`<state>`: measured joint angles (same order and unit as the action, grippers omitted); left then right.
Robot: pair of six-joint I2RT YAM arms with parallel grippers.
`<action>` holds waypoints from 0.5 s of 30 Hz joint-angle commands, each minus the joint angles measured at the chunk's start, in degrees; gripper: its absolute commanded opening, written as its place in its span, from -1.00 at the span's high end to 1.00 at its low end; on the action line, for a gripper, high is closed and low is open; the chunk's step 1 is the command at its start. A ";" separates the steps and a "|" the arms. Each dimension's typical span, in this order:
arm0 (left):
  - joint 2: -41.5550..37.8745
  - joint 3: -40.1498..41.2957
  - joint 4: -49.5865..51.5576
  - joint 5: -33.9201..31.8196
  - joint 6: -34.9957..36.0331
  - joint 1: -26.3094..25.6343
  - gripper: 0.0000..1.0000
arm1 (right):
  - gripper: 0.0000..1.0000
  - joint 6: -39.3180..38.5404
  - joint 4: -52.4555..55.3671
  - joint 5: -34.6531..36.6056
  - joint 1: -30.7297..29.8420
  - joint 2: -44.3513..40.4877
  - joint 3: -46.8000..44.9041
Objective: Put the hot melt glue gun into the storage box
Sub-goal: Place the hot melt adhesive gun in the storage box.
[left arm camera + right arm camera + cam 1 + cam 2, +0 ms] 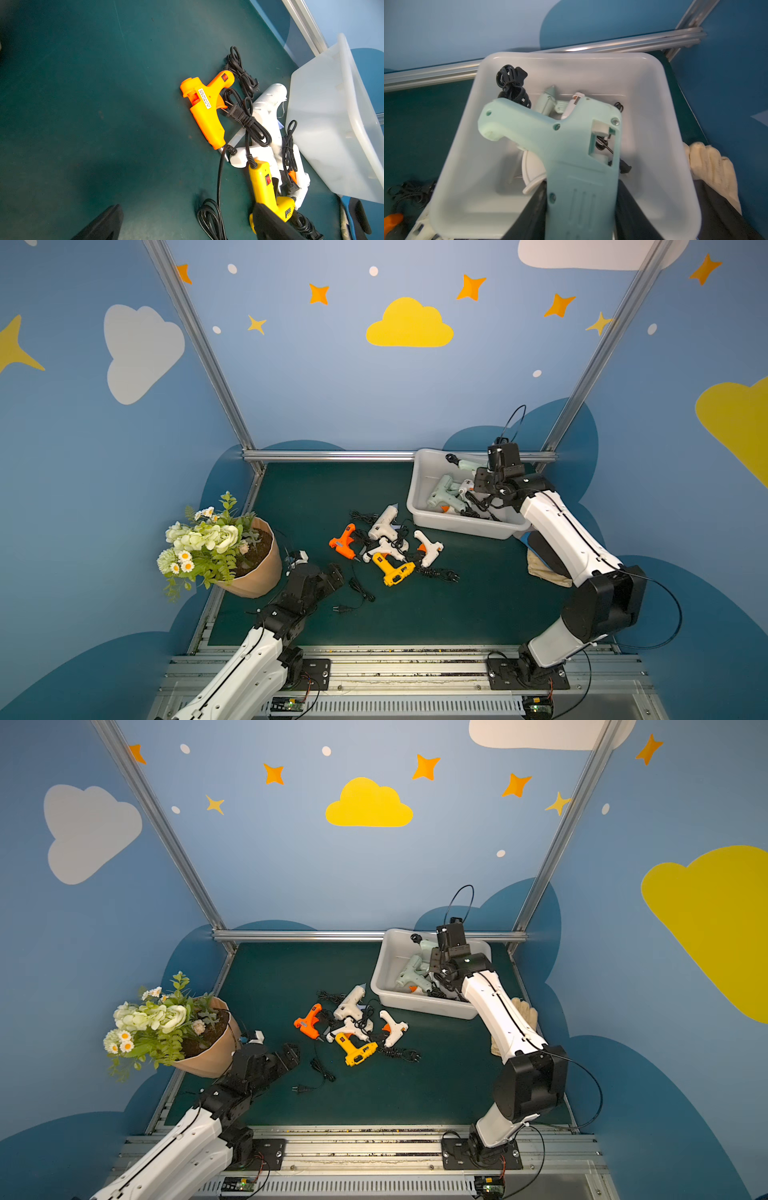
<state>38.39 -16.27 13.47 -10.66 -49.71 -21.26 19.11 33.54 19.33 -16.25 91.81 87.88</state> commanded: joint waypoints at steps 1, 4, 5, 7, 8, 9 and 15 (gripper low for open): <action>0.35 -0.68 -0.65 0.50 0.10 0.29 -1.00 | 1.00 4.23 -2.78 -1.69 4.04 -2.54 -2.27; 0.54 -0.74 -0.76 0.46 0.14 0.17 -1.00 | 1.00 5.64 -3.05 -3.43 7.46 -2.34 -4.52; 0.55 -0.82 -0.73 0.46 0.21 0.25 -1.00 | 1.00 5.96 -3.04 -3.71 8.25 -2.06 -5.03; 0.64 -0.81 -0.73 0.46 0.23 0.25 -1.00 | 1.00 6.26 -3.04 -3.91 9.48 -1.56 -5.73; 0.79 -0.86 -0.86 0.46 0.23 0.19 -1.00 | 1.00 6.37 -3.11 -3.95 10.01 -1.22 -5.94; 0.72 -0.87 -0.82 0.47 0.27 0.20 -1.00 | 1.00 6.47 -3.05 -3.96 10.39 -0.90 -6.07; 0.90 -0.78 -0.83 0.55 0.28 0.25 -1.00 | 1.00 6.98 -3.04 -3.96 11.81 1.64 -6.09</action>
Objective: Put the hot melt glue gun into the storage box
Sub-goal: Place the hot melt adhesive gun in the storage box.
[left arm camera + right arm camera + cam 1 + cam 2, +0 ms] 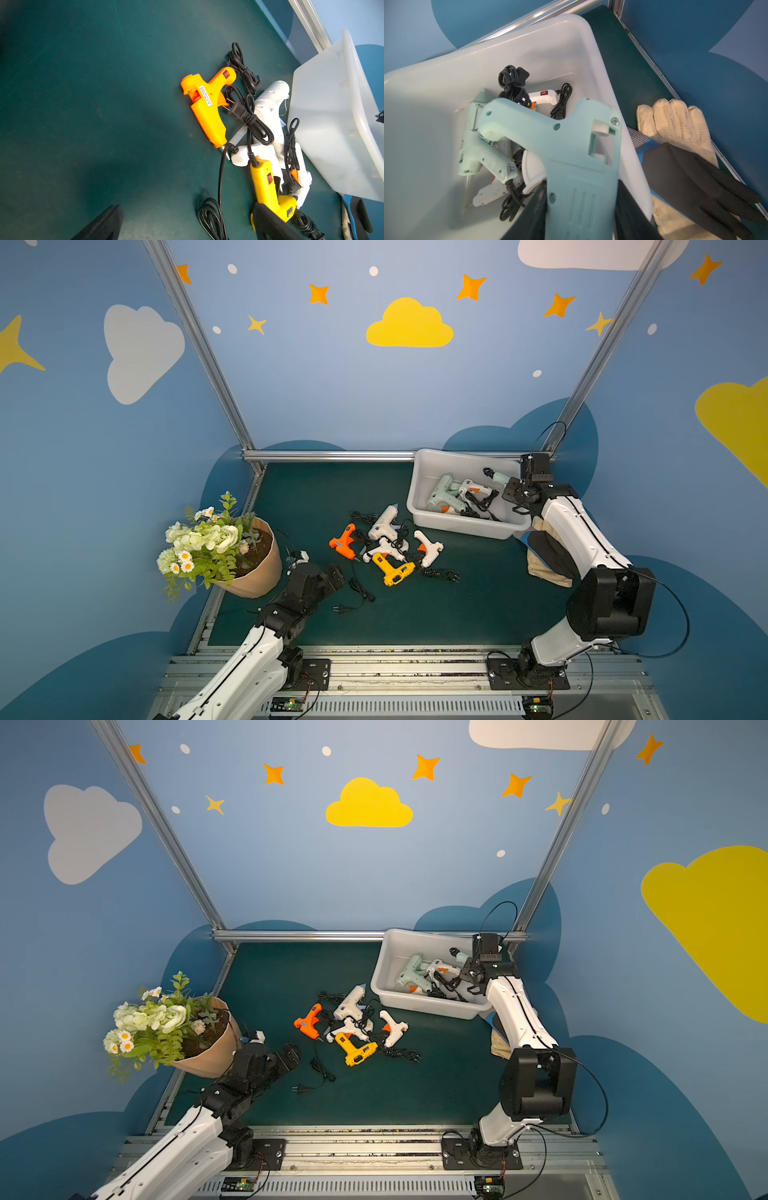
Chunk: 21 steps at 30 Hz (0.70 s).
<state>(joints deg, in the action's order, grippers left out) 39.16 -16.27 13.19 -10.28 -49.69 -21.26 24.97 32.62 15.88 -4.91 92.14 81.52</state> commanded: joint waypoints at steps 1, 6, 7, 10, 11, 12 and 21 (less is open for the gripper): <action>0.05 -0.79 -0.56 0.18 0.29 0.25 -1.00 | 1.00 1.26 -2.12 -0.58 0.58 1.78 0.44; 0.13 -0.89 -0.62 0.18 0.38 0.25 -1.00 | 1.00 0.87 -1.63 -0.44 0.54 5.10 2.62; 0.13 -0.87 -0.68 0.12 0.39 0.20 -1.00 | 1.00 0.78 -1.14 -0.24 0.59 6.20 3.62; 0.24 -0.91 -0.71 0.12 0.62 0.25 -1.00 | 1.00 0.21 1.73 -0.30 0.58 9.74 7.29; 0.28 -1.10 -0.68 0.02 0.73 0.24 -1.00 | 1.00 0.17 3.47 -0.64 0.58 11.05 8.95; 0.22 -1.19 -0.62 0.02 0.87 0.24 -1.00 | 1.00 0.09 4.83 -1.04 0.58 12.32 10.37; 0.24 -2.82 -0.05 -0.01 1.43 0.26 -1.00 | 1.00 -1.76 8.44 -4.45 0.41 20.63 16.22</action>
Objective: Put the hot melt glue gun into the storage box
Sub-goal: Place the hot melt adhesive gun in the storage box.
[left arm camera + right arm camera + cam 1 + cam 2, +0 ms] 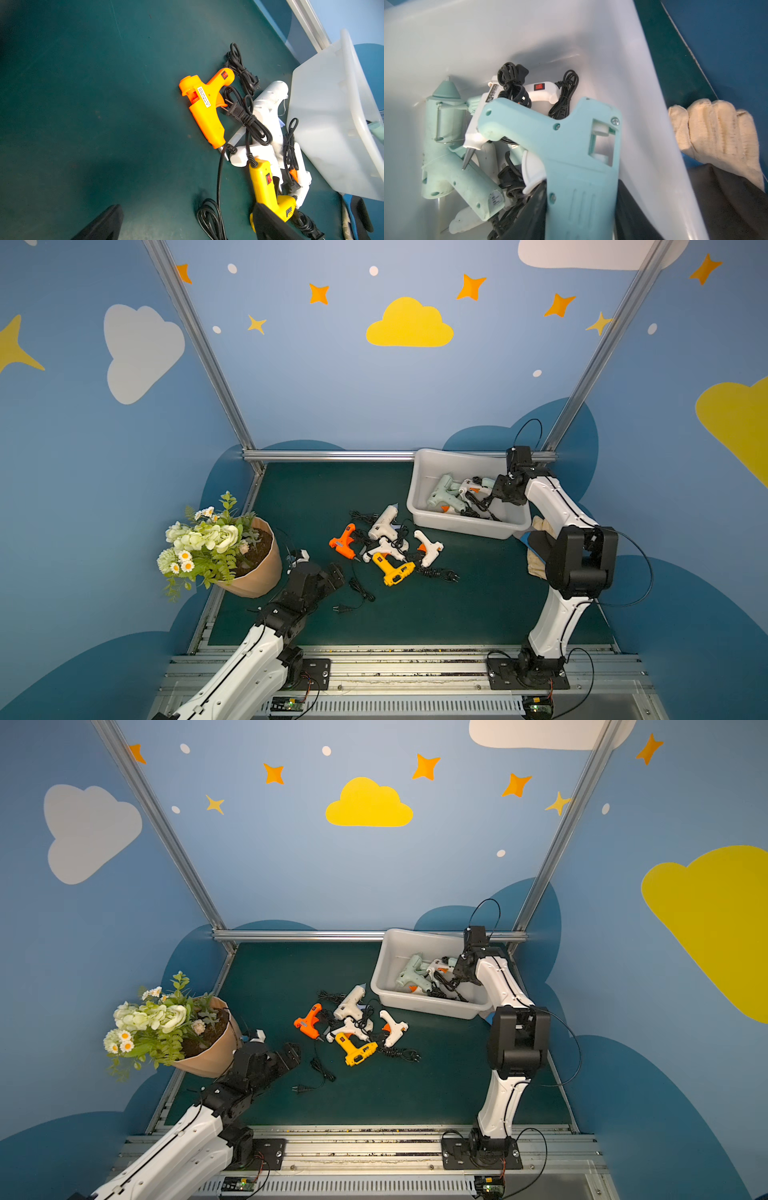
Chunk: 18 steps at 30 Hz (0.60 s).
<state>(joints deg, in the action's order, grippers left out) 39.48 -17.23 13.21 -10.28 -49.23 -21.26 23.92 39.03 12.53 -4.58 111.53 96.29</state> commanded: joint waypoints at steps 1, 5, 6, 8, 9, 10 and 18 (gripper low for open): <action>-0.22 -1.89 0.12 0.00 0.94 0.25 -1.00 | 1.00 -0.85 2.00 -1.26 0.08 1.78 1.49; -0.60 -1.71 0.31 0.09 0.62 0.20 -1.00 | 1.00 -1.08 2.41 -0.74 0.03 3.71 1.49; -0.63 -1.68 0.32 0.15 0.63 0.25 -1.00 | 1.00 -1.08 2.58 -0.64 0.09 4.06 1.53; -0.69 -1.77 0.28 0.25 0.66 0.25 -1.00 | 1.00 -1.15 2.88 -0.97 0.05 4.94 1.53; -0.79 -1.77 0.32 0.23 0.72 0.25 -1.00 | 1.00 -1.18 2.98 -1.29 0.01 5.31 1.62; -0.77 -1.79 0.30 0.18 0.79 0.25 -1.00 | 1.00 -1.29 3.07 -1.51 -0.10 5.65 1.70; -0.98 -2.66 1.94 -1.06 2.64 0.25 -1.00 | 0.51 -1.84 3.25 -2.08 -0.86 7.69 1.93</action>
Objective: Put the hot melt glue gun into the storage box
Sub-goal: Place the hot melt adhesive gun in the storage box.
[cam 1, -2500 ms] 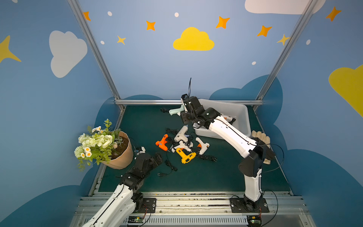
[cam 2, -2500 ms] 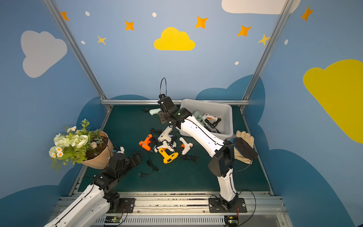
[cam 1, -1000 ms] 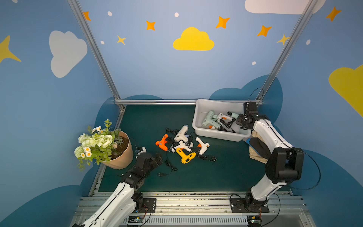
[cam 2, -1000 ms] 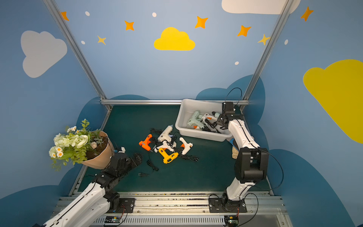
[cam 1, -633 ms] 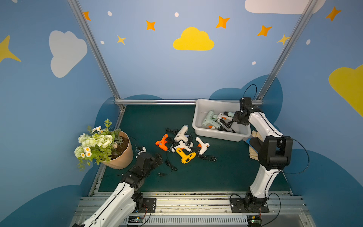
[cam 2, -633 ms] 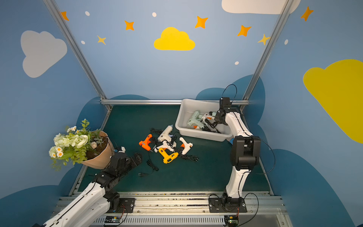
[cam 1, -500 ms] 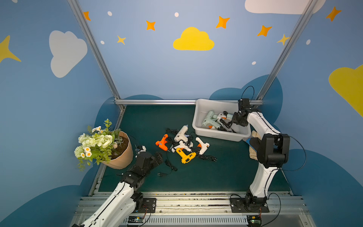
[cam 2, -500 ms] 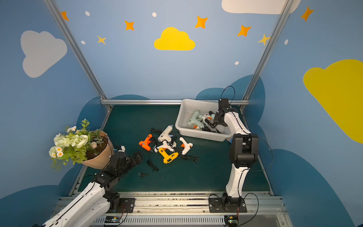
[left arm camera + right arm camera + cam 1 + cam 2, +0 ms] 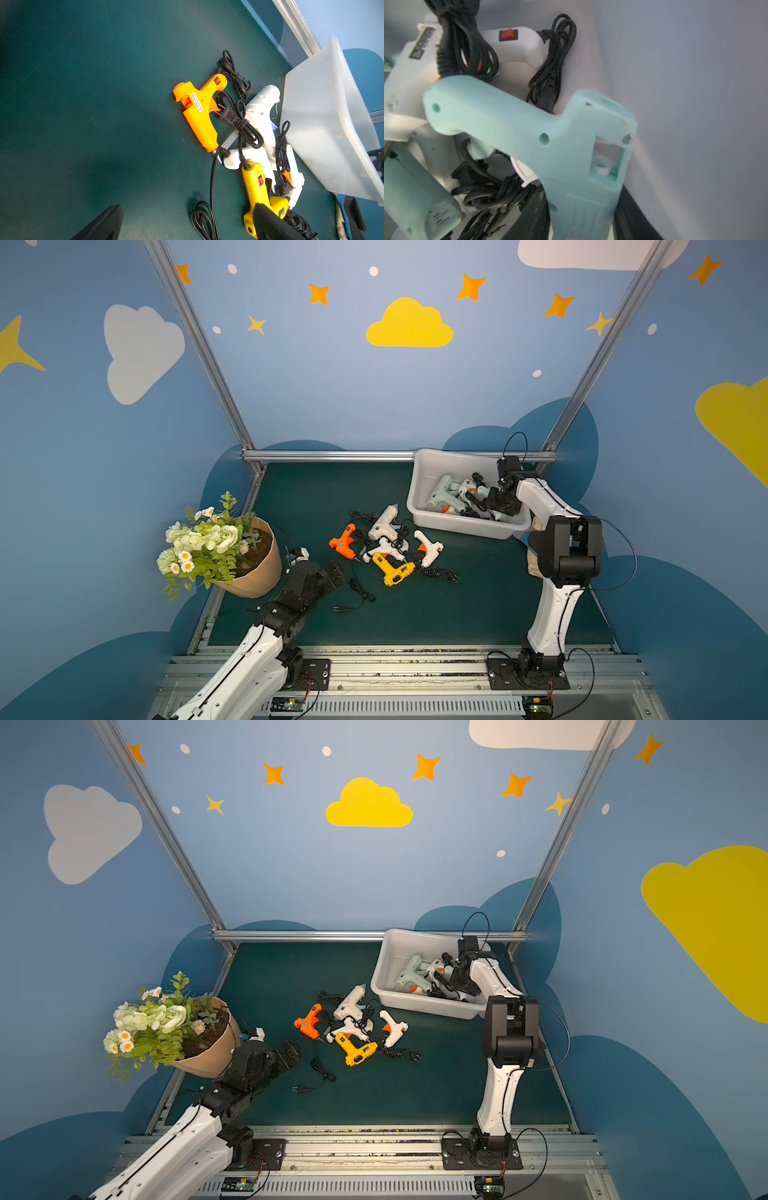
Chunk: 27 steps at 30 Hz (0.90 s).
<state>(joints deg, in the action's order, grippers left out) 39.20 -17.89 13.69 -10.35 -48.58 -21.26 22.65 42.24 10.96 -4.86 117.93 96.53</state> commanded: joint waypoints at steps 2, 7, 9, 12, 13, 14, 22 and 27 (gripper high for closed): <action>-0.92 -2.64 2.31 -1.40 2.97 0.25 -1.00 | 0.46 -0.66 0.27 -0.73 -0.80 1.60 1.64; -0.73 -4.02 3.40 -1.04 4.69 0.20 -1.00 | 0.16 -1.16 0.19 -0.42 -1.79 1.47 1.36; -0.62 -4.25 3.57 -0.85 5.19 0.25 -1.00 | 0.02 -1.42 0.13 -0.40 -2.16 1.51 1.47; -0.46 -4.65 3.75 -0.56 5.85 0.24 -1.00 | -0.15 -1.78 0.68 0.14 -2.78 1.33 1.94; -0.47 -4.77 3.79 -0.48 6.11 0.25 -1.00 | -0.21 -1.98 0.90 0.44 -3.05 1.10 2.07; -0.36 -4.96 3.82 -0.32 6.45 0.25 -1.00 | -0.26 -2.08 1.08 0.66 -3.20 0.66 2.15; 1.60 -8.68 6.49 0.51 10.58 0.25 -1.00 | -0.64 -4.71 3.03 3.46 -5.16 -7.85 2.62; 2.40 -10.18 7.15 2.24 10.71 0.25 -1.00 | -0.75 -6.56 2.72 6.20 -8.55 -13.90 0.04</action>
<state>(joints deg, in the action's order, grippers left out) 41.34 -26.65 19.16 -9.72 -39.29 -21.26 17.85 43.97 14.50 -11.27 108.33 97.41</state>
